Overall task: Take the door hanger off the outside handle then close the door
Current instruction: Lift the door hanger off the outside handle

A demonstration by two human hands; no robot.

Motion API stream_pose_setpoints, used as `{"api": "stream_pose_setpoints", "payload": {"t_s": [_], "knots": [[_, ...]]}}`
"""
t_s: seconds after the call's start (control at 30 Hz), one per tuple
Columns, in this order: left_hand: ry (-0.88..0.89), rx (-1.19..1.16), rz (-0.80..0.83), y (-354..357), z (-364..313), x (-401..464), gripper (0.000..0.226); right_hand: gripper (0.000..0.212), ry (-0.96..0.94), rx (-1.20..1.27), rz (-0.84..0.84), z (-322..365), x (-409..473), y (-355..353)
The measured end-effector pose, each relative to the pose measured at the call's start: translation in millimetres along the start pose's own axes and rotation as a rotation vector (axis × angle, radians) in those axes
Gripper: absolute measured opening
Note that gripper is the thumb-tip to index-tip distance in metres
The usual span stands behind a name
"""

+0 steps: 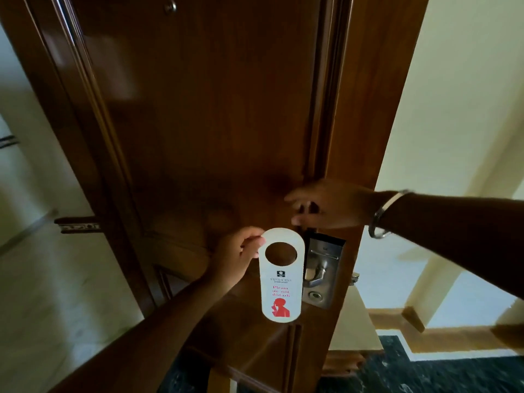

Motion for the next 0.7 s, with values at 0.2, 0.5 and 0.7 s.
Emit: {"api": "stream_pose_setpoints", "payload": {"t_s": [0.2,0.5,0.7], "knots": [[0.011,-0.113,0.025,20,-32,-5,0.015,0.026,0.106,0.292,-0.024,-6,-29,17],[-0.249,-0.367,0.213,171,-41,-67,0.009,0.015,0.346,0.477,-0.161,-91,-101,2],[-0.460,-0.409,0.314,283,-66,-77,0.024,0.016,0.402,0.442,-0.127,-195,-146,-6]]}}
Point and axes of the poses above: each hand's wrist, its own x-axis towards the middle knuckle, its own y-axis out of the palm, z = x × y, the point moved 7 cm from there along x, towards the middle knuckle, and after that the axes turned 14 degrees about x, right-handed, at the moved point
